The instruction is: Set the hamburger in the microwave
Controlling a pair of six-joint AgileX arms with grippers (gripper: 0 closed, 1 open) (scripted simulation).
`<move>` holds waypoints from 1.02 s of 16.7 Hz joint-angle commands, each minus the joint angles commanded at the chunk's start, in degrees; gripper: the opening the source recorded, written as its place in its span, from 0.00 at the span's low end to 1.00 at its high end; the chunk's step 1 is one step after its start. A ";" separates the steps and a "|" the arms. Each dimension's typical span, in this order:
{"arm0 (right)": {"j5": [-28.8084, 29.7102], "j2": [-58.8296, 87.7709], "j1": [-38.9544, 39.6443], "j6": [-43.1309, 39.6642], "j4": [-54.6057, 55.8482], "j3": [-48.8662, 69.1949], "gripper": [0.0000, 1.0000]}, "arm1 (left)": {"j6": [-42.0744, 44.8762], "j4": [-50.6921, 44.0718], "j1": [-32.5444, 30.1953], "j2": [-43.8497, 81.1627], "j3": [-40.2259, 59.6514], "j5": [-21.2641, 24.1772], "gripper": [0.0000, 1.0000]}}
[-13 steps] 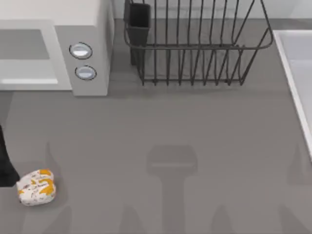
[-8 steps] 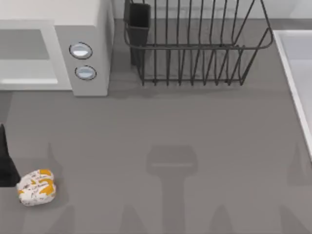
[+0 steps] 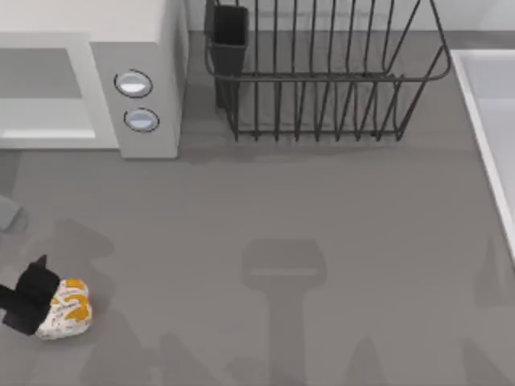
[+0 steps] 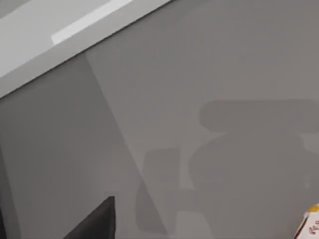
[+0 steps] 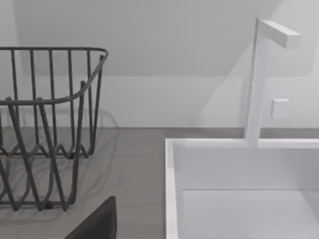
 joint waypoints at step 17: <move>0.00 0.00 0.00 0.00 0.00 0.00 1.00 | 30.86 -29.64 -6.41 49.84 29.27 0.13 1.00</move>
